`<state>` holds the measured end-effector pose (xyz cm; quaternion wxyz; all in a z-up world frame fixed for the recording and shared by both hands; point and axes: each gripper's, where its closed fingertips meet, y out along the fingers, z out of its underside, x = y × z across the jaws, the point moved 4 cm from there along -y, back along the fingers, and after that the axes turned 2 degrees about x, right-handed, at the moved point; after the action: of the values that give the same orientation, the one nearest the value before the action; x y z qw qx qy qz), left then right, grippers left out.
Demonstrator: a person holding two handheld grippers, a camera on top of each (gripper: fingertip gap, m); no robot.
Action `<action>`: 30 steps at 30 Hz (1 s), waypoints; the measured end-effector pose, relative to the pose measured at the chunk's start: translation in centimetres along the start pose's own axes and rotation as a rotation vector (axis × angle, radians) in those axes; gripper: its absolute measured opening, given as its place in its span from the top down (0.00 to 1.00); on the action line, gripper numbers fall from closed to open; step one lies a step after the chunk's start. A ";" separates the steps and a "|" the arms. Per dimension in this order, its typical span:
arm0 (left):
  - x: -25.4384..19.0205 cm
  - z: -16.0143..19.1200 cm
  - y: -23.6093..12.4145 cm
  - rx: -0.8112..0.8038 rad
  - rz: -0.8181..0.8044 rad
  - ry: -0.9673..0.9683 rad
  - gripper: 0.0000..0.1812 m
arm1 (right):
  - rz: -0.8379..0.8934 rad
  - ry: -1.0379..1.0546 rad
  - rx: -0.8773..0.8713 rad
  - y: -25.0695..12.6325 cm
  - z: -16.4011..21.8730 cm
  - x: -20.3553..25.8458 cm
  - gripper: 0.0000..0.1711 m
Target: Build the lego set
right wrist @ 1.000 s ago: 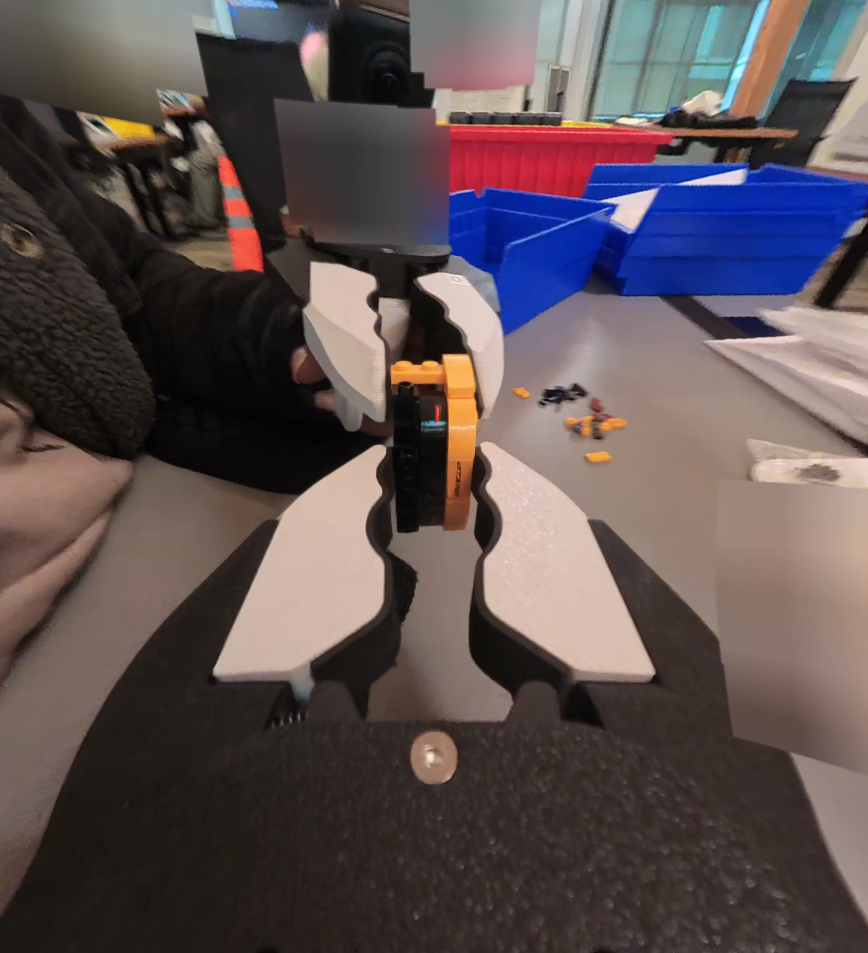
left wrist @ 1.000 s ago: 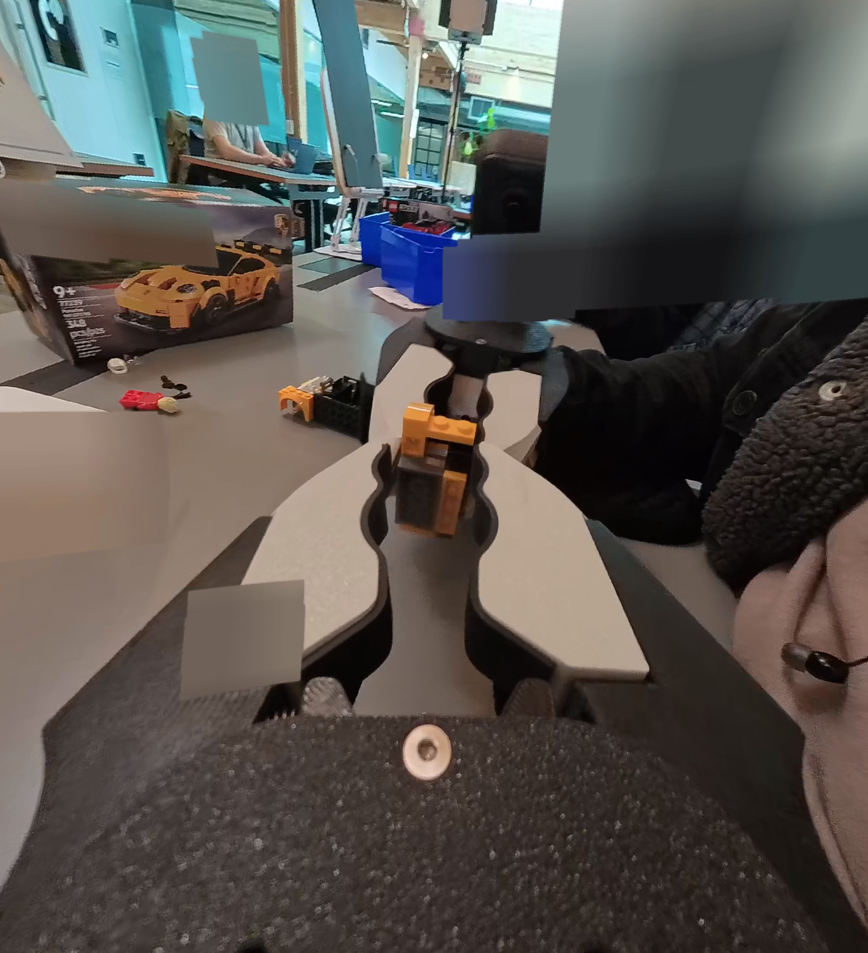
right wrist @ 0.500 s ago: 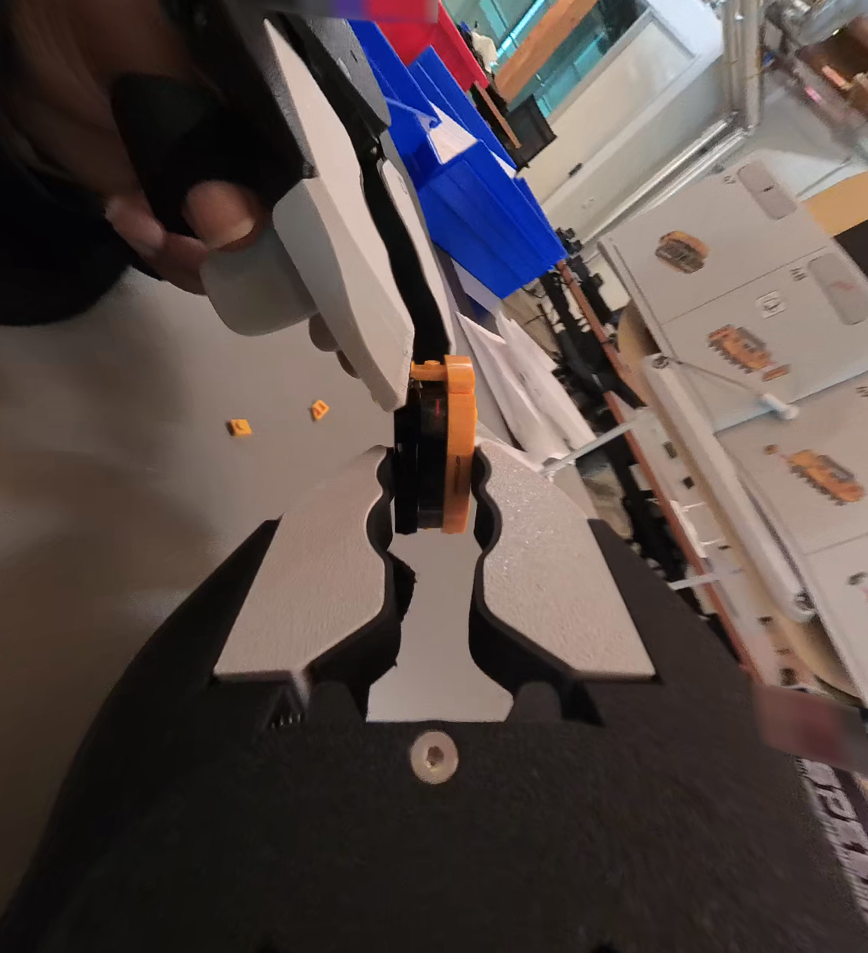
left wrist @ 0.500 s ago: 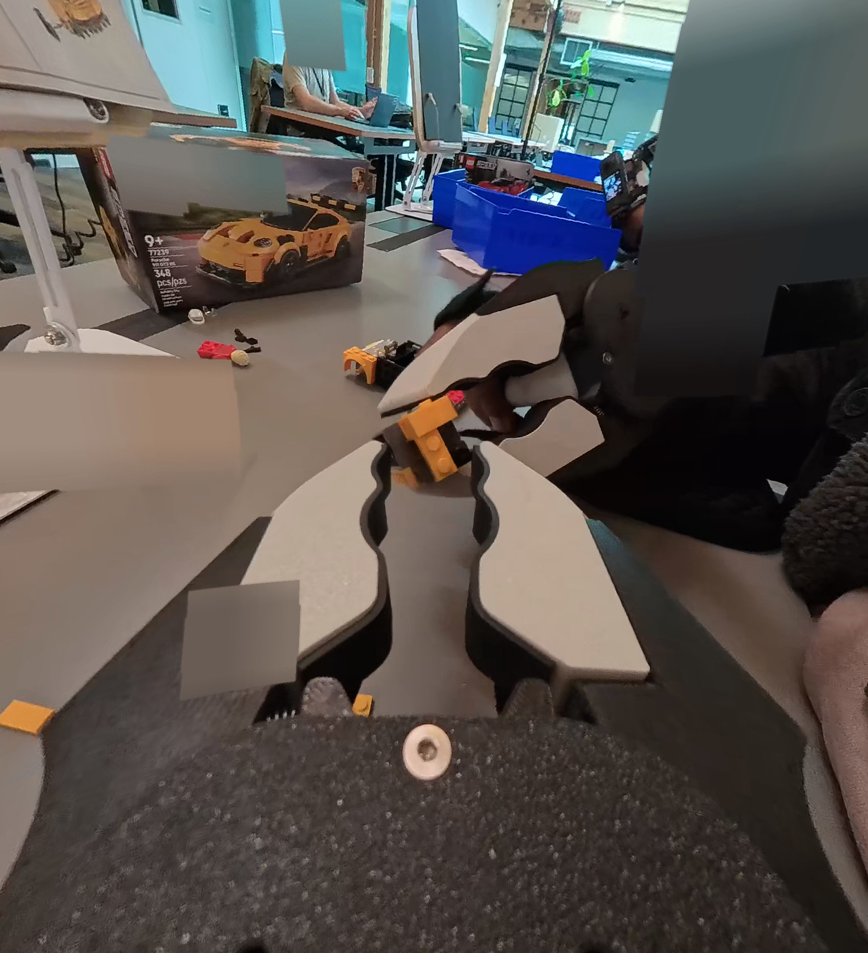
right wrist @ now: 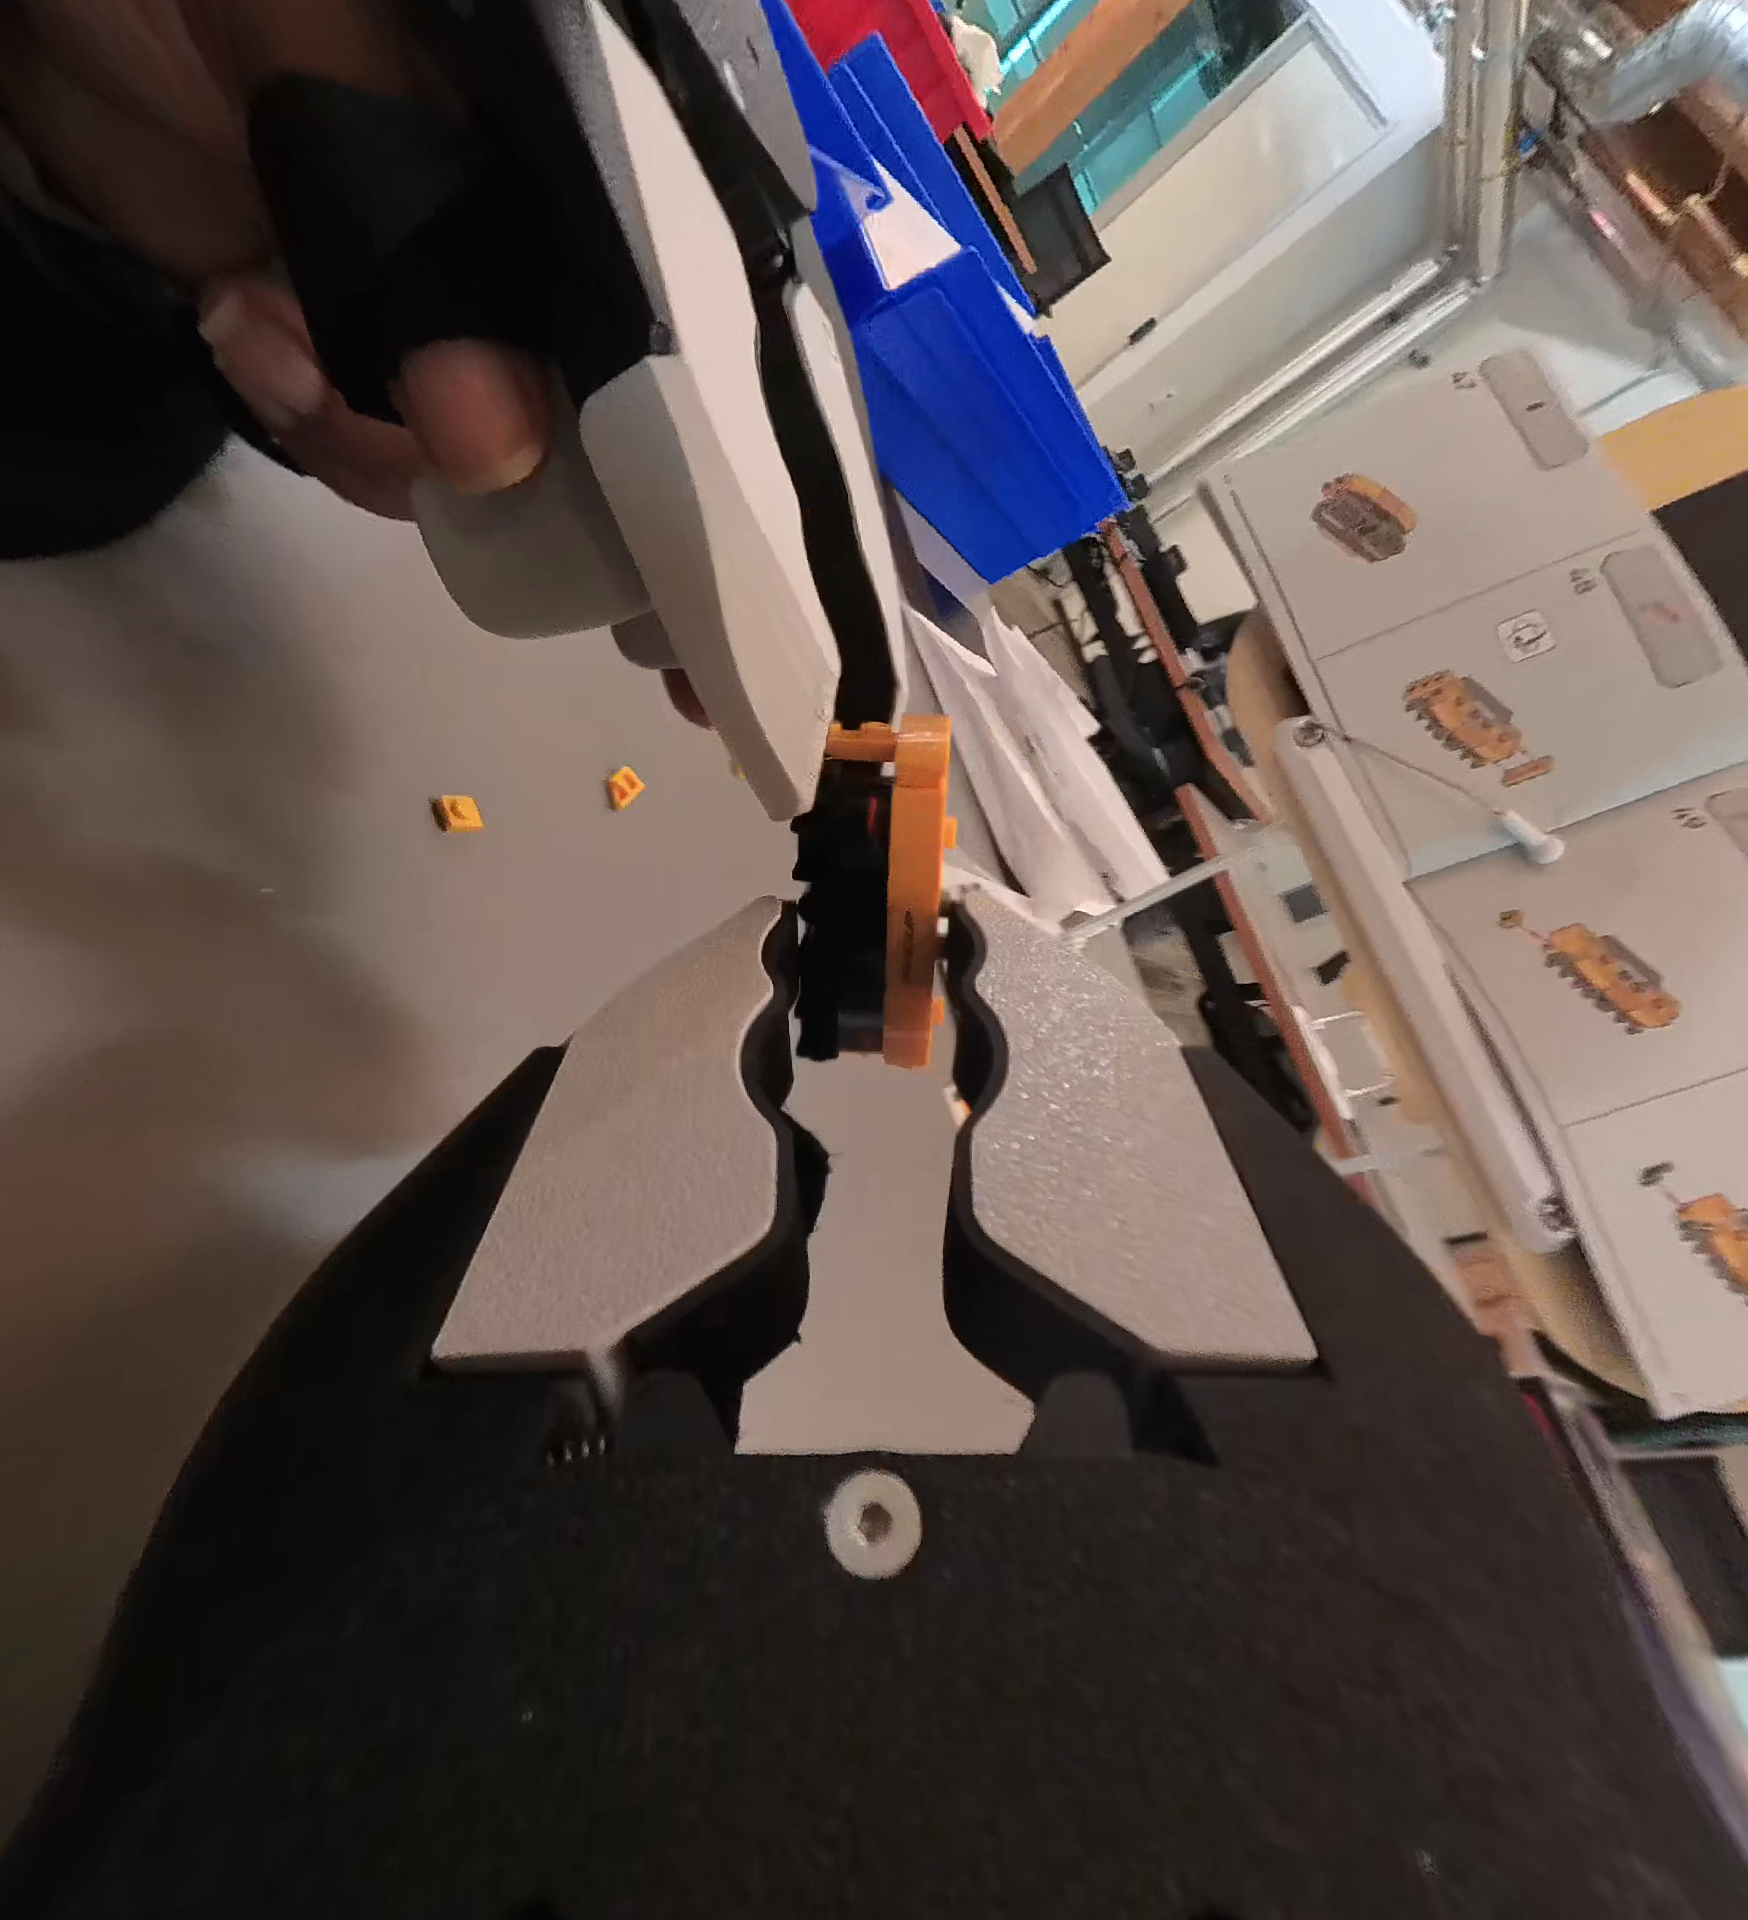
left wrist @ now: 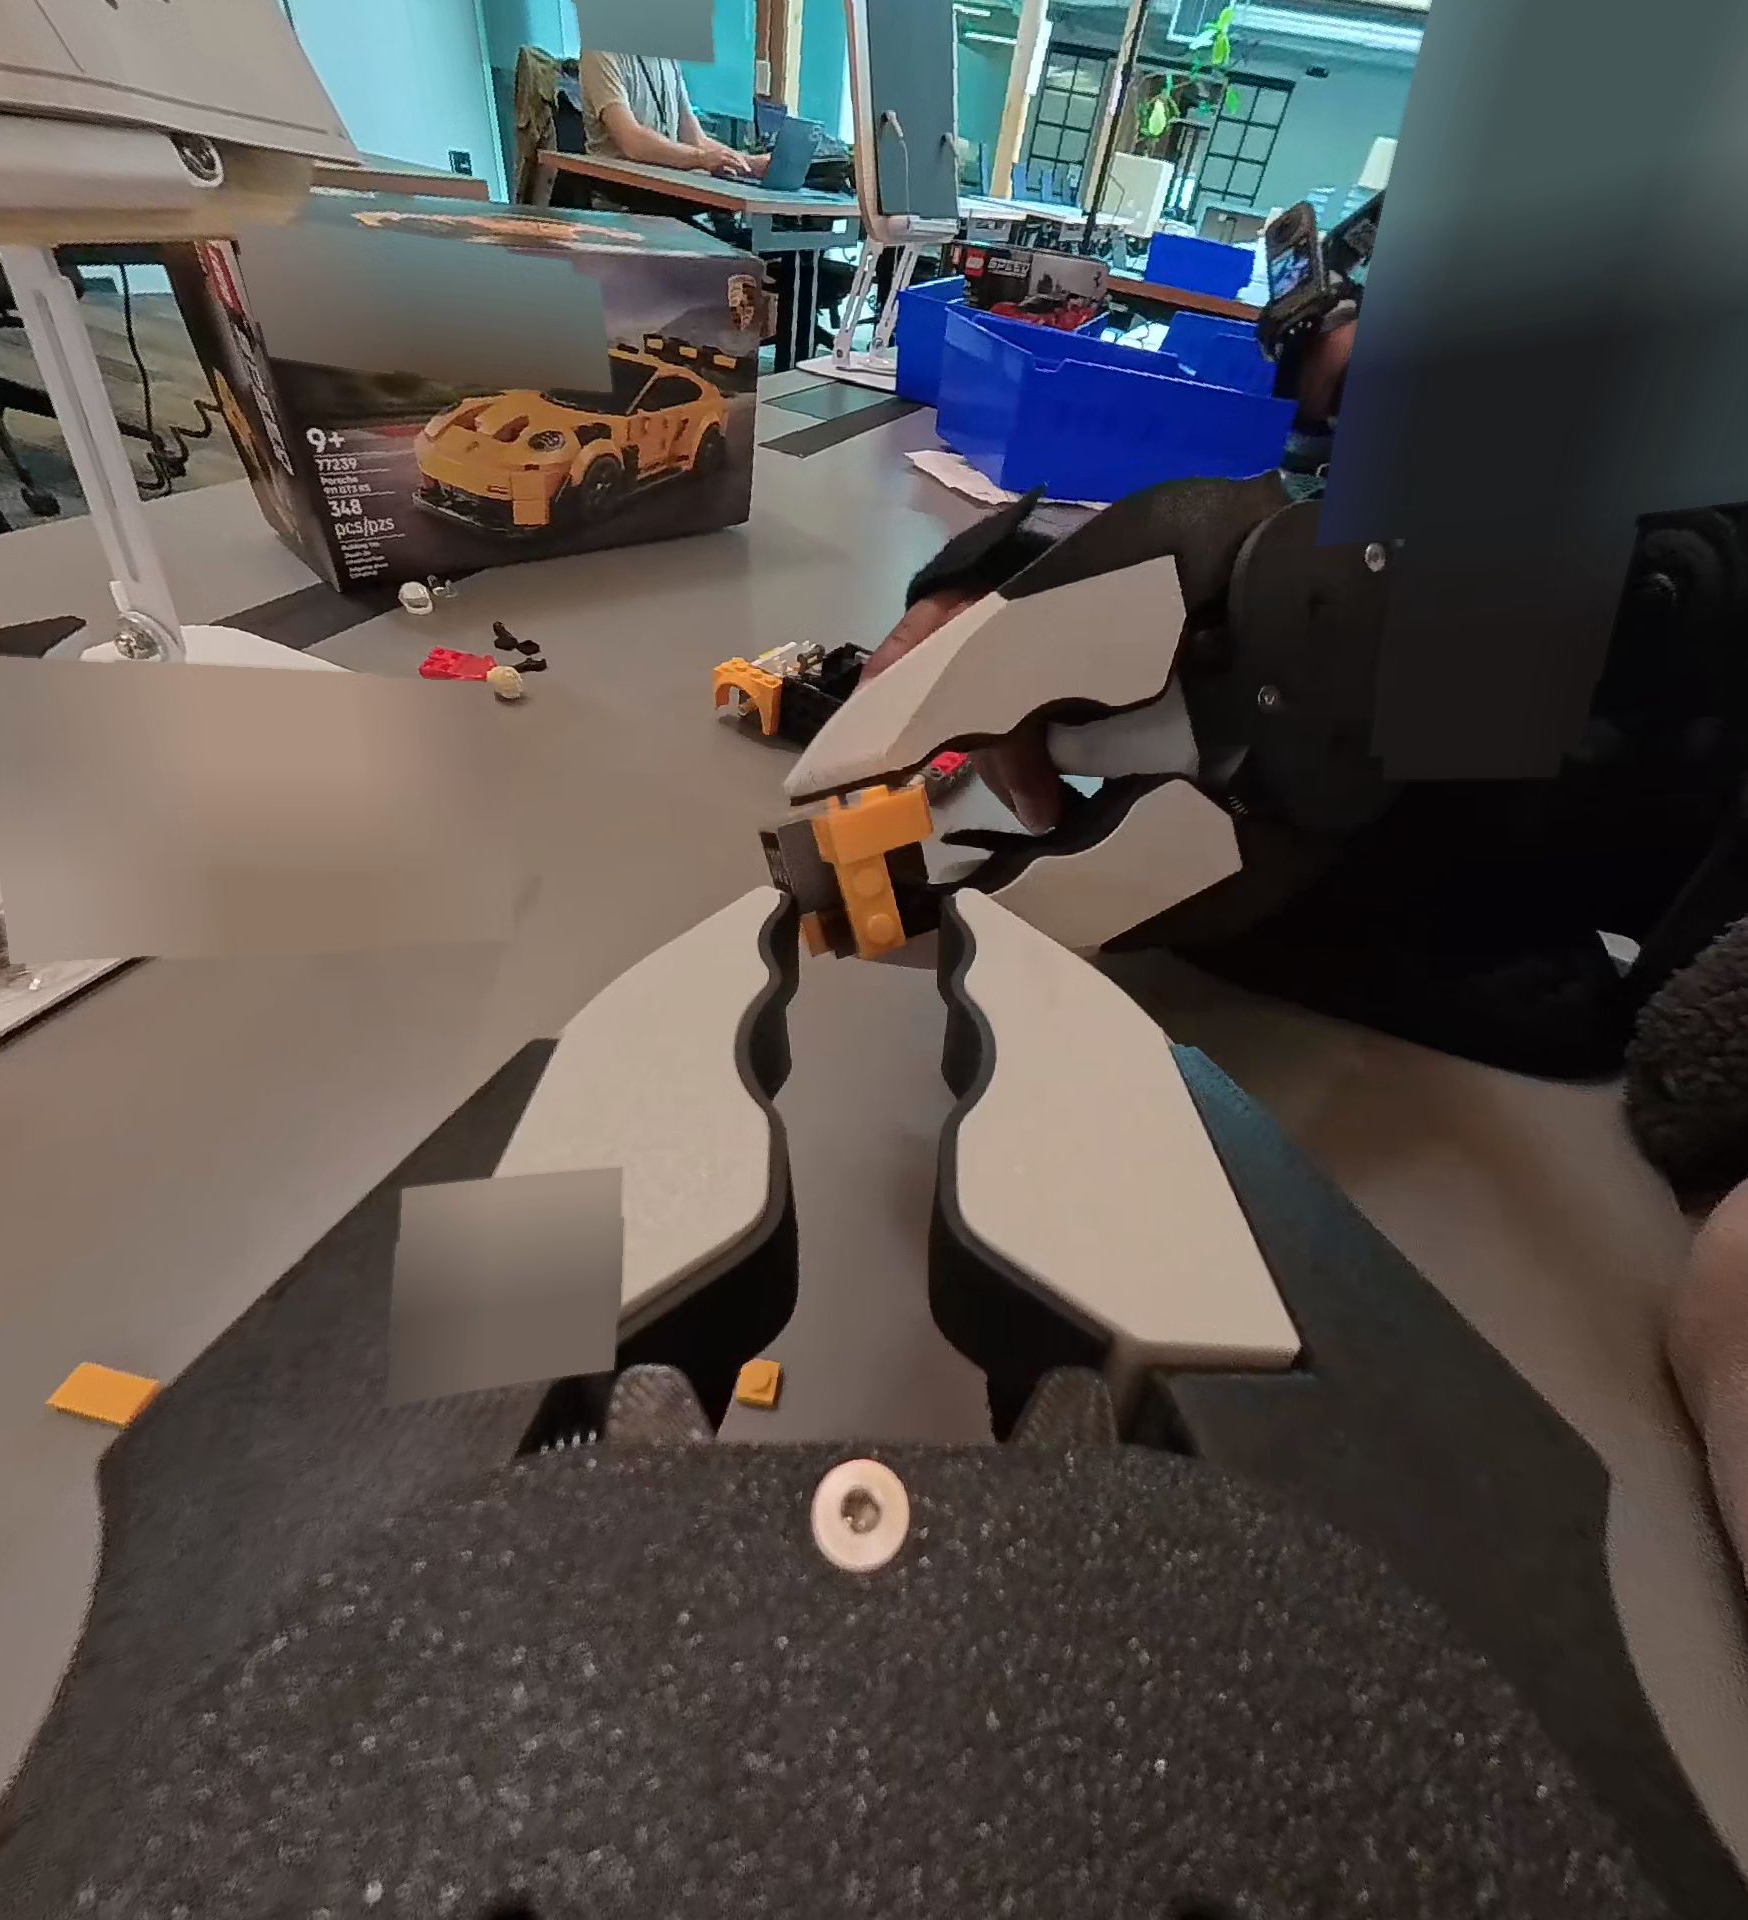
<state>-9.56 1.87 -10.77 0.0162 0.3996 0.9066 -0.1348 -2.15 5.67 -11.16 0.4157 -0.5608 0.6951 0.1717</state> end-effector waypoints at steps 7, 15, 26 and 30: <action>0.3 0.0 -0.2 0.004 -0.025 0.029 0.86 | -0.104 0.213 -0.062 -0.3 0.2 -0.3 0.82; -0.2 -0.1 -0.1 -0.004 -0.016 0.072 0.86 | -0.134 0.208 -0.056 -0.2 0.0 0.2 0.78; 0.5 0.1 -0.2 0.006 -0.024 0.043 0.85 | -0.010 -0.023 0.029 -0.3 0.4 0.0 0.85; 2.3 1.7 -1.0 0.187 -0.078 0.082 0.86 | -0.022 -0.019 0.086 -0.1 1.9 -0.2 0.85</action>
<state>-11.98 2.40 -12.50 -0.0638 0.3689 0.9048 -0.2028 -1.33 7.07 -12.13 0.4478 -0.5484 0.6918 0.1421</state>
